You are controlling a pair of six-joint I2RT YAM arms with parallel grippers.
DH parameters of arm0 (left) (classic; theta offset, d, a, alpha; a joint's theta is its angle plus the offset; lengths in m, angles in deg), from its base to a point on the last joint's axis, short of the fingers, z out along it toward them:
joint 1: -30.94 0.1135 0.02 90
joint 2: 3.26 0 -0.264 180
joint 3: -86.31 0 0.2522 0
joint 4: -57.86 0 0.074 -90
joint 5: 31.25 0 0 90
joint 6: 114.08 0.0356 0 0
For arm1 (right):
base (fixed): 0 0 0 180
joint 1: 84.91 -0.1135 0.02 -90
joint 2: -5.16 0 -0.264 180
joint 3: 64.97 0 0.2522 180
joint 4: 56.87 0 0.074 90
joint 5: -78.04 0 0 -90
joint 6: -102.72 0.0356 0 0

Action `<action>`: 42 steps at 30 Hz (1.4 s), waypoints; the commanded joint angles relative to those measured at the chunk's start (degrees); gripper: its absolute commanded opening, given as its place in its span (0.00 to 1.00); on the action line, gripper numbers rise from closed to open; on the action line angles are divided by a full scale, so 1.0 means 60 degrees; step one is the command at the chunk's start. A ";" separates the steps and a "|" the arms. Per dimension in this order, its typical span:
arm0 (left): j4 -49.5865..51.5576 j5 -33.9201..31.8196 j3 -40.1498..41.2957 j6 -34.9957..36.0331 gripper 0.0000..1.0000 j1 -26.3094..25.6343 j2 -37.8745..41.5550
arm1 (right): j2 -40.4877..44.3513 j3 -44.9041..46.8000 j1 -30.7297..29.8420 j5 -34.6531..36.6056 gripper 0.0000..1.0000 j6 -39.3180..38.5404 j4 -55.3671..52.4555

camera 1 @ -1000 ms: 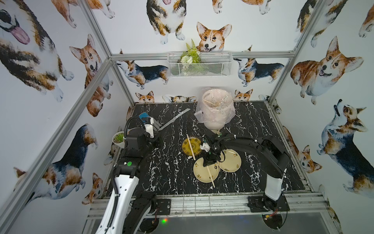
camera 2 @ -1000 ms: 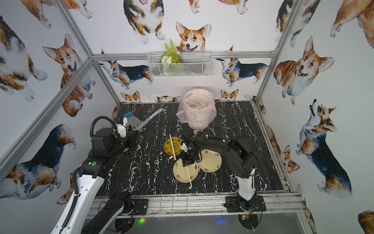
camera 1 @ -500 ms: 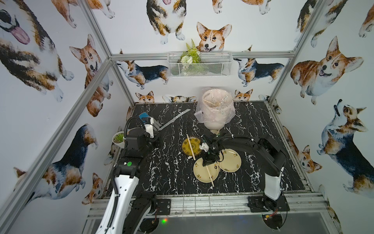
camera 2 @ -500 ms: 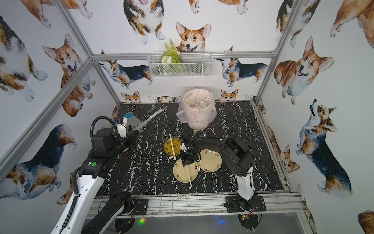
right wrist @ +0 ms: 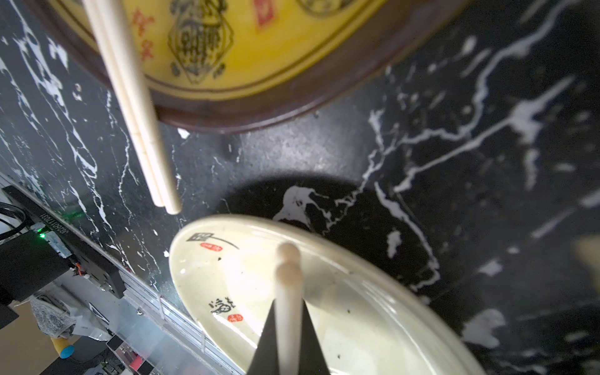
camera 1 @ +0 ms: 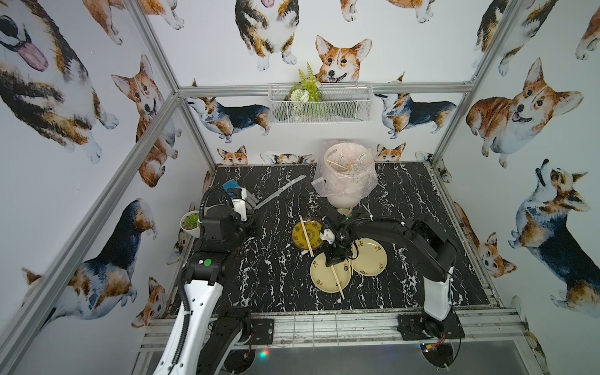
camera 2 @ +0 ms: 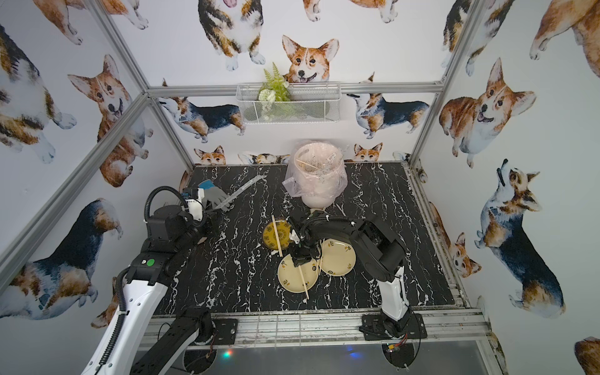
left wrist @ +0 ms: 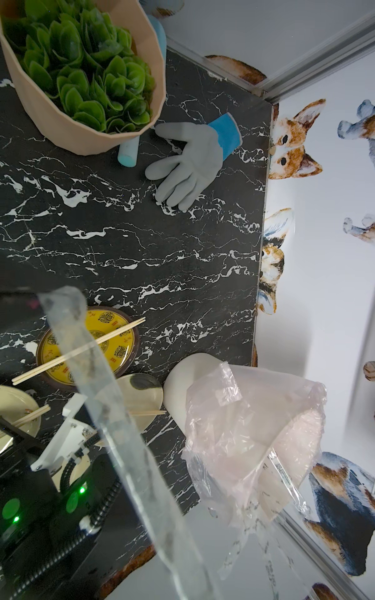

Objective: Remove the packaging of disposable chopsticks
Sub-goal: Place the disposable chopsticks on the plate.

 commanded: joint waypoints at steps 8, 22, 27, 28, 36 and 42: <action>-0.0329 -0.0073 0.0013 0.0136 0.00 0.0006 0.0023 | -0.0145 -0.0183 -0.0013 0.0330 0.04 -0.0123 -0.0457; -0.0298 -0.0120 0.0350 0.0180 0.00 0.0006 0.0085 | -0.0146 -0.0229 -0.0013 0.0481 0.09 -0.0086 -0.0590; -0.0298 -0.0131 0.0350 0.0180 0.00 0.0006 0.0097 | -0.0163 -0.0244 -0.0013 0.0507 0.11 -0.0086 -0.0620; -0.0298 -0.0148 0.0350 0.0180 0.00 0.0006 0.0095 | -0.0160 -0.0243 -0.0013 0.0512 0.11 -0.0086 -0.0629; -0.0269 -0.0148 0.0350 0.0194 0.00 0.0005 0.0100 | -0.0170 -0.0230 -0.0013 0.0576 0.13 -0.0080 -0.0656; -0.0262 -0.0160 0.0365 0.0194 0.00 0.0006 0.0116 | -0.0131 -0.0216 -0.0016 0.0628 0.16 -0.0071 -0.0664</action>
